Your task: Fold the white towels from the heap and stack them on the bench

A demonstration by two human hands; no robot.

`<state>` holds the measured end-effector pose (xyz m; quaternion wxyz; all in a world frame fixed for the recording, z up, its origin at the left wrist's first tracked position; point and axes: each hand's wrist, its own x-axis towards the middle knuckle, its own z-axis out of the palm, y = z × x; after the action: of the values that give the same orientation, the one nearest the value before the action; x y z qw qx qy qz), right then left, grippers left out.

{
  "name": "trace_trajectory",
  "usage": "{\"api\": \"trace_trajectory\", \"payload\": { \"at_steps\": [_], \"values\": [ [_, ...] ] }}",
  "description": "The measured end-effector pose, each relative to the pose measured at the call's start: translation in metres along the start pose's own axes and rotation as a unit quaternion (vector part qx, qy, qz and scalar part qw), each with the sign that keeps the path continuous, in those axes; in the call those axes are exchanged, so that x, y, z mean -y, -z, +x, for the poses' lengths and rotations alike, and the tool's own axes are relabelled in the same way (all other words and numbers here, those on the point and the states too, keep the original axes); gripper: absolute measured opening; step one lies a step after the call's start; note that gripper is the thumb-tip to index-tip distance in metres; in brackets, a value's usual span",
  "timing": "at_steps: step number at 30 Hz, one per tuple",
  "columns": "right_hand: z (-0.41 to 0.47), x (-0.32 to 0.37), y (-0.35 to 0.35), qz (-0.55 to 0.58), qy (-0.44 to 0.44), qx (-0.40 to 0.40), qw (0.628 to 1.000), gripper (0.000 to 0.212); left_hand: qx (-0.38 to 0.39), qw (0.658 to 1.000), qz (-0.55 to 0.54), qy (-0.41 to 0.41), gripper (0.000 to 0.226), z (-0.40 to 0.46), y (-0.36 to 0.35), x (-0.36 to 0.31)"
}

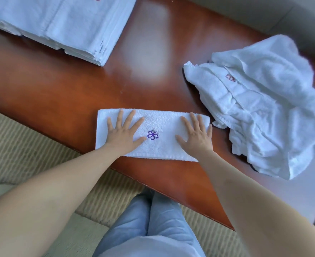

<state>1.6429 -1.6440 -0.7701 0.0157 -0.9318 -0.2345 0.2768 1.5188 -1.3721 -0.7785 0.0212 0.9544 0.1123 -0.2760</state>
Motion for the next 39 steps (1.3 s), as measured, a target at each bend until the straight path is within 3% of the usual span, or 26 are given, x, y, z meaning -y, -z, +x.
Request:
{"api": "trace_trajectory", "payload": {
  "at_steps": [6, 11, 19, 23, 27, 30, 34, 39],
  "values": [
    [-0.035, -0.004, 0.031, 0.039, -0.024, 0.016, 0.999, 0.048, 0.025, 0.998, 0.003, -0.049, 0.073, -0.005, 0.051, -0.043],
    [-0.056, -0.025, 0.036, 0.181, -0.086, 0.134, 0.970, 0.045, 0.039, 0.991, -0.025, -0.123, 0.067, 0.016, 0.083, -0.108],
    [-0.061, -0.058, 0.018, 0.339, -0.156, 0.105, 0.922, 0.020, 0.039, 0.985, -0.056, -0.156, 0.061, 0.072, 0.114, -0.205],
    [-0.057, -0.076, 0.009, 0.352, -0.173, 0.111, 0.913, 0.017, 0.053, 0.989, -0.031, -0.135, 0.052, 0.089, 0.123, -0.225],
    [-0.051, -0.085, 0.009, 0.377, -0.191, 0.058, 0.904, 0.041, 0.092, 0.983, -0.062, -0.147, 0.037, 0.095, 0.137, -0.224],
    [-0.043, -0.079, 0.018, 0.375, -0.155, 0.085, 0.910, 0.059, 0.122, 0.968, -0.106, -0.193, 0.027, 0.094, 0.158, -0.208],
    [-0.030, -0.064, 0.034, 0.323, -0.131, 0.123, 0.929, 0.023, 0.128, 0.958, -0.167, -0.197, 0.016, 0.082, 0.186, -0.171],
    [-0.010, -0.045, 0.087, 0.328, -0.092, 0.099, 0.935, 0.017, 0.047, 0.959, -0.249, -0.131, 0.012, 0.063, 0.219, -0.115]
  ]
}}
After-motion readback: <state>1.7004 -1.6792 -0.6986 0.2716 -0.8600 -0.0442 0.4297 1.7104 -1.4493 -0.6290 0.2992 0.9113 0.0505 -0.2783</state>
